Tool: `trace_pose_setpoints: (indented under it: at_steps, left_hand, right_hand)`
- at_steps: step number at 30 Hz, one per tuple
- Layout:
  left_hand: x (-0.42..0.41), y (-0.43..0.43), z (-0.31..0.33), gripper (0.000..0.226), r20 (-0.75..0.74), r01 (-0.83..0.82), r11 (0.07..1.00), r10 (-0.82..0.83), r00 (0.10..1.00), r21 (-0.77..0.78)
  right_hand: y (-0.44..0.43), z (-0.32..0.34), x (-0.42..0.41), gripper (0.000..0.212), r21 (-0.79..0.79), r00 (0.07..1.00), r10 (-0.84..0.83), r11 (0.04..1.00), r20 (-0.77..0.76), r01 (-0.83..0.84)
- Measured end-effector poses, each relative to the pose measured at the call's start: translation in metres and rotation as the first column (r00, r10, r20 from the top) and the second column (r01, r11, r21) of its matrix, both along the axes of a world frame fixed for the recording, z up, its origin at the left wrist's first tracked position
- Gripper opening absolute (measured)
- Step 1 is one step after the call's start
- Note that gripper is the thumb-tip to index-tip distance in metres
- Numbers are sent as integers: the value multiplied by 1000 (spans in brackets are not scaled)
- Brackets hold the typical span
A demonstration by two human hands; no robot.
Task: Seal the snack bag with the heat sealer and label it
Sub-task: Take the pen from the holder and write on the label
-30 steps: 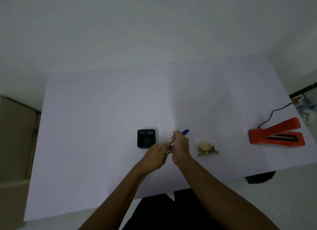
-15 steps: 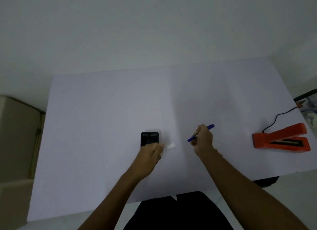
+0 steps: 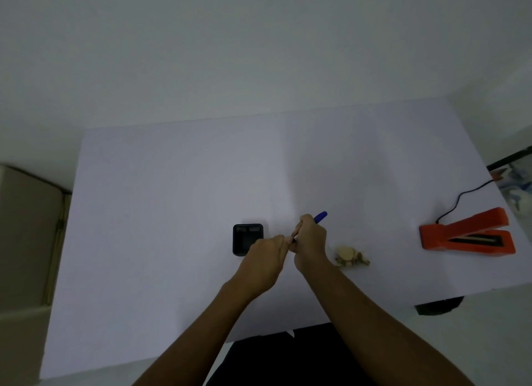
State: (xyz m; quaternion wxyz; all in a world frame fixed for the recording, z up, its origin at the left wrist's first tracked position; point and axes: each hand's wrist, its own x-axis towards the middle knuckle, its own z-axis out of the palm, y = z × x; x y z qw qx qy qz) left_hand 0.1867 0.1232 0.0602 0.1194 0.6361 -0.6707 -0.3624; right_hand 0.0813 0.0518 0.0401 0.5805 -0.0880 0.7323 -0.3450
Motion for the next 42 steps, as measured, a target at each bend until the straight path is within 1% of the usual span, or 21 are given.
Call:
trace_pose_setpoints:
  at_steps: [1, 2, 3, 4, 6, 8, 11, 13, 15, 17, 19, 22, 27, 33, 38, 40, 42]
  left_hand:
    - [1, 4, 6, 23, -113, -44, 998, 49, 992, 43]
    - [3, 10, 13, 33, -231, -102, 989, 125, 965, 109]
    - [8, 17, 17, 41, -300, -149, 972, 199, 933, 180]
    - [13, 24, 17, 44, -324, -183, 954, 255, 911, 238]
    - [28, 34, 1, 40, -265, -239, 924, 321, 909, 300]
    - [41, 39, -28, 30, -135, -321, 899, 372, 918, 297]
    - [43, 44, -69, 20, 18, -384, 897, 390, 921, 220]
    - [41, 48, -86, 16, 67, -386, 907, 380, 922, 169]
    - [41, 48, -100, 19, 134, -387, 909, 369, 920, 152]
    - [43, 48, -113, 28, 218, -394, 906, 357, 908, 156]
    - [45, 48, -124, 31, 258, -393, 902, 342, 903, 179]
    - [51, 50, -135, 24, 273, -405, 896, 349, 897, 185]
    - [53, 52, -141, 22, 234, -390, 901, 344, 909, 188]
    - [52, 55, -143, 18, 228, -390, 903, 347, 909, 180]
    - [45, 70, -137, 32, 281, -365, 925, 325, 903, 102]
    - [39, 75, -135, 36, 261, -386, 920, 355, 897, 74]
    - [29, 75, -133, 37, 216, -363, 930, 345, 913, 50]
  right_hand:
    - [-5, -3, -8, 24, 25, 998, -57, 998, -19, 57]
    - [-11, -5, -20, 21, 43, 993, -111, 993, -46, 113]
    - [-17, -8, -34, 20, 50, 987, -145, 988, -72, 148]
    - [-22, -8, -47, 22, 38, 984, -147, 988, -100, 152]
    - [-30, -9, -62, 29, -17, 987, -81, 997, -139, 80]
    - [-30, -6, -57, 36, -72, 989, 2, 997, -145, -12]
    - [-17, -8, -40, 43, -104, 991, 62, 992, -119, -75]
    - [-2, -17, -32, 46, -103, 990, 96, 989, -106, -107]
    - [15, -25, -26, 49, -106, 985, 144, 982, -99, -154]
    - [28, -30, -24, 51, -98, 973, 207, 971, -105, -218]
    - [35, -31, -25, 53, -89, 961, 255, 960, -107, -264]
    - [34, -28, -31, 52, -92, 955, 271, 955, -117, -282]
    - [30, -25, -38, 51, -95, 953, 257, 957, -160, -274]
    - [37, -28, -39, 53, -101, 952, 273, 952, -140, -288]
    - [42, -29, -42, 53, -111, 959, 254, 957, -122, -268]
    - [44, -30, -44, 54, -115, 962, 247, 959, -116, -260]
    - [45, -32, -47, 55, -122, 965, 235, 961, -121, -249]
